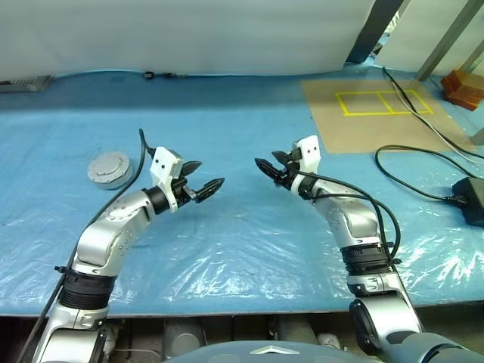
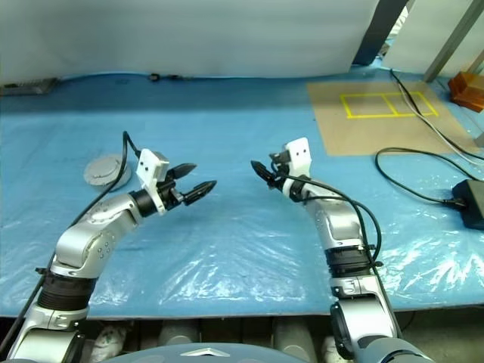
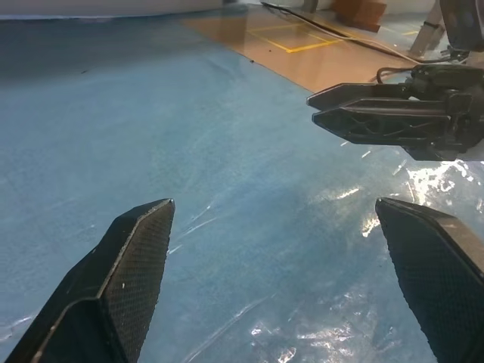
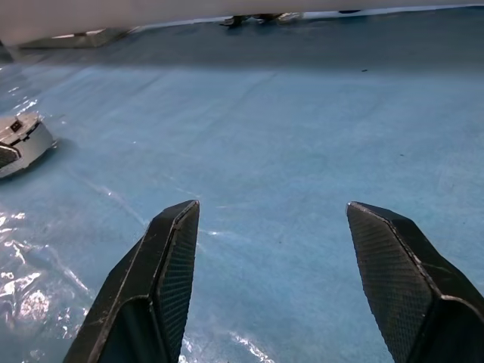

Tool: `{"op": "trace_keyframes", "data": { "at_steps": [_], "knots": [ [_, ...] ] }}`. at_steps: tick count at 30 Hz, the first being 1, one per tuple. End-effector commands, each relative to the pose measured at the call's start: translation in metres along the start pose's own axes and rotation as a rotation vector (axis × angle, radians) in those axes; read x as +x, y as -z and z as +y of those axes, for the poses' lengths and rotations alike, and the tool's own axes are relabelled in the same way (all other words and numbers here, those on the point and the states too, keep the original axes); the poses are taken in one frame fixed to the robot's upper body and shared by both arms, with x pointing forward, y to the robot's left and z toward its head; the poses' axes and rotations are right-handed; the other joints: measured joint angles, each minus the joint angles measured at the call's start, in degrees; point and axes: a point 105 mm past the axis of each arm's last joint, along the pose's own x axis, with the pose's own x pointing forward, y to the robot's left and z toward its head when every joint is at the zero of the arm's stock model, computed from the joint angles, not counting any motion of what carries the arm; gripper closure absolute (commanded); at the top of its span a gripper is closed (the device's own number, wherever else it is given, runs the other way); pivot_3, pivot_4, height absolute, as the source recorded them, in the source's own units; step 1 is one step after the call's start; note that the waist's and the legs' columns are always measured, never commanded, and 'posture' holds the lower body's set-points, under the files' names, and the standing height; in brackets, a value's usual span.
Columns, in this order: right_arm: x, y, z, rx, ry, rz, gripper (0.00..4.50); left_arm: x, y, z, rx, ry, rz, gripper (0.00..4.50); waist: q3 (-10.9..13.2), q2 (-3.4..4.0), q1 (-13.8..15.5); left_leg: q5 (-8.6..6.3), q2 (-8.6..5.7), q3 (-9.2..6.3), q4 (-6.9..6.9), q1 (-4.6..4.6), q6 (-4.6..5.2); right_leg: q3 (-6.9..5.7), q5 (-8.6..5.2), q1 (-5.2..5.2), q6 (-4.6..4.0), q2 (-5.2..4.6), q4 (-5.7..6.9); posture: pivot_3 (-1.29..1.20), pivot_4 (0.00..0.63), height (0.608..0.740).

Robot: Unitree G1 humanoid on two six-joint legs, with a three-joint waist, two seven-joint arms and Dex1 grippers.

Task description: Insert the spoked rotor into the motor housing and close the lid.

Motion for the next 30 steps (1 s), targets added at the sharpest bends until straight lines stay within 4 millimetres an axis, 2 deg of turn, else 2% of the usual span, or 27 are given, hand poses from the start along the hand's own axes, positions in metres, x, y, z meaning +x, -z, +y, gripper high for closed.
{"op": "trace_keyframes", "data": {
  "at_steps": [1,30],
  "knots": [
    [0.004,-0.014,0.002,-0.037,-0.01,-0.046,1.24,-0.001,-0.015,-0.001,0.044,-0.009,-0.049,0.02,0.0,0.01,0.0,0.0,0.0,0.0,-0.01,0.0,0.0,0.0,0.0,0.0,0.0,0.0,-0.01,0.0,0.15,0.74],
    [0.019,-0.009,0.017,-0.055,-0.065,-0.037,1.24,-0.011,-0.019,0.004,0.048,-0.072,-0.06,0.02,0.1,0.11,-0.1,0.0,0.0,0.0,-0.07,0.0,0.0,-0.01,0.0,-0.02,0.0,0.01,-0.04,0.0,0.15,0.74]
  ]
}}
